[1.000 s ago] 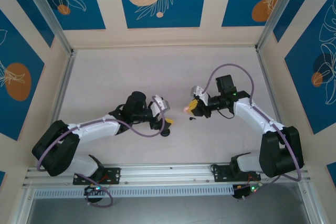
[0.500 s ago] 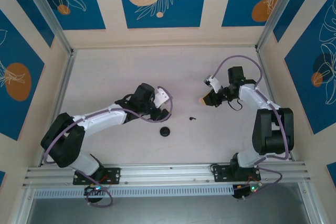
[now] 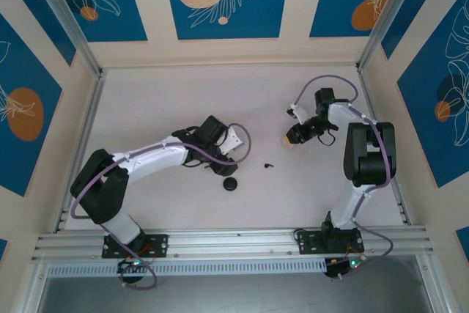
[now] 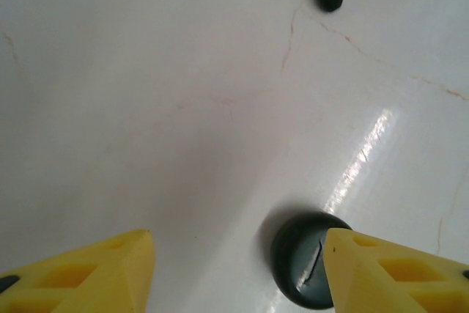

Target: Insert wireless bluetooth earbuds into charging case

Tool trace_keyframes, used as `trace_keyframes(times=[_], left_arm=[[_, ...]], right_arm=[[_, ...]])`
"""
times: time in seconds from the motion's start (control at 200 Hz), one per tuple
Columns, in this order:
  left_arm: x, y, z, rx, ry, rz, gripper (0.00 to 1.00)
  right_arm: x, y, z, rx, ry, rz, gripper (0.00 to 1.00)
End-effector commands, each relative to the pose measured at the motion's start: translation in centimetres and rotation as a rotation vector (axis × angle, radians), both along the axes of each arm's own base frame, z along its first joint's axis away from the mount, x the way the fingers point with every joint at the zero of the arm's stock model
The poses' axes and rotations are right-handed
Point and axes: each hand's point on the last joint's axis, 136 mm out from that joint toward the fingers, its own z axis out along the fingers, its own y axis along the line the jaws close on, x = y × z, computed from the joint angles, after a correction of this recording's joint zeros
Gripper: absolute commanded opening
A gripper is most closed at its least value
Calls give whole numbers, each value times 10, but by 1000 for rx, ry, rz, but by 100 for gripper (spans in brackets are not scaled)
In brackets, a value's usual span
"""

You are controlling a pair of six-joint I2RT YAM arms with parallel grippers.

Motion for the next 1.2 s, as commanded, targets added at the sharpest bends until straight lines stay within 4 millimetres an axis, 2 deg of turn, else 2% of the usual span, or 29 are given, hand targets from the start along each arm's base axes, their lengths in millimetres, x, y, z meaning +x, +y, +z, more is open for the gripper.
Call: trace_keyframes(times=[0.0, 0.39, 0.675, 0.91, 1.195], left_arm=[[-15, 5, -7, 92, 72, 7, 61], [-32, -4, -26, 181, 167, 59, 61], [-37, -13, -27, 237, 200, 177, 61], [-50, -17, -24, 294, 217, 238, 61], [-58, -9, -22, 356, 247, 370, 61]], right_arm=[[1, -2, 0, -17, 61, -22, 12], [3, -7, -11, -20, 103, -33, 17], [7, -15, -11, -25, 86, -71, 27], [12, -22, -8, -33, 55, -97, 34], [14, -28, 1, -23, 2, -120, 39]])
